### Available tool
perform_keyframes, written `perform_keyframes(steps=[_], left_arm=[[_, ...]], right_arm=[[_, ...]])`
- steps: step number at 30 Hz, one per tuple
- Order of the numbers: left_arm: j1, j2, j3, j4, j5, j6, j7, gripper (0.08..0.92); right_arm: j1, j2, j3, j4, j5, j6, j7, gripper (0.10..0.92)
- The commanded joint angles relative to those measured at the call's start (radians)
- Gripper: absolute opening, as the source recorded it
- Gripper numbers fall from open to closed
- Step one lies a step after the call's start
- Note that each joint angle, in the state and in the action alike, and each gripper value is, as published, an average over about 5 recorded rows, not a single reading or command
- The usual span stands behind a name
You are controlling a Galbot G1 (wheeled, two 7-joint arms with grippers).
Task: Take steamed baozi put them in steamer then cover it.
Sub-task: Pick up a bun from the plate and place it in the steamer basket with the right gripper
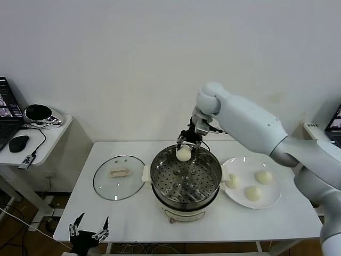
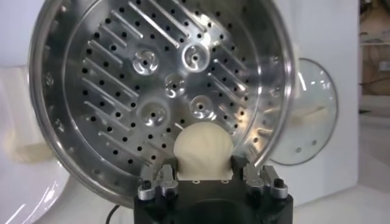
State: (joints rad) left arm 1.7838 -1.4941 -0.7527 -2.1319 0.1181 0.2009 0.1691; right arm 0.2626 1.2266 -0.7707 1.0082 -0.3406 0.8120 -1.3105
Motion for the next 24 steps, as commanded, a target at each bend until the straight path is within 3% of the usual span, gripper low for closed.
perform_keyframes(steps=[1,17,20,24], left_arm=[[0.002,0.000,0.001,0.003,0.000,0.002,-0.001,0.823],[0.002,0.000,0.003,0.011,0.001,0.002,0.000,0.823],[0.002,-0.001,0.004,0.010,0.001,0.002,0.001,0.823],[0.001,-0.001,0.005,0.011,0.002,0.002,0.001,0.823]], right_arm=[[-0.046,0.027,0.019,-0.033,-0.134,0.016,0.049,0.553],[-0.085,0.046,0.024,-0.037,-0.180,0.007,0.144,0.561],[-0.076,0.034,0.016,-0.016,-0.148,-0.030,0.141,0.602],[-0.048,0.012,0.030,0.029,-0.061,-0.133,0.060,0.716]])
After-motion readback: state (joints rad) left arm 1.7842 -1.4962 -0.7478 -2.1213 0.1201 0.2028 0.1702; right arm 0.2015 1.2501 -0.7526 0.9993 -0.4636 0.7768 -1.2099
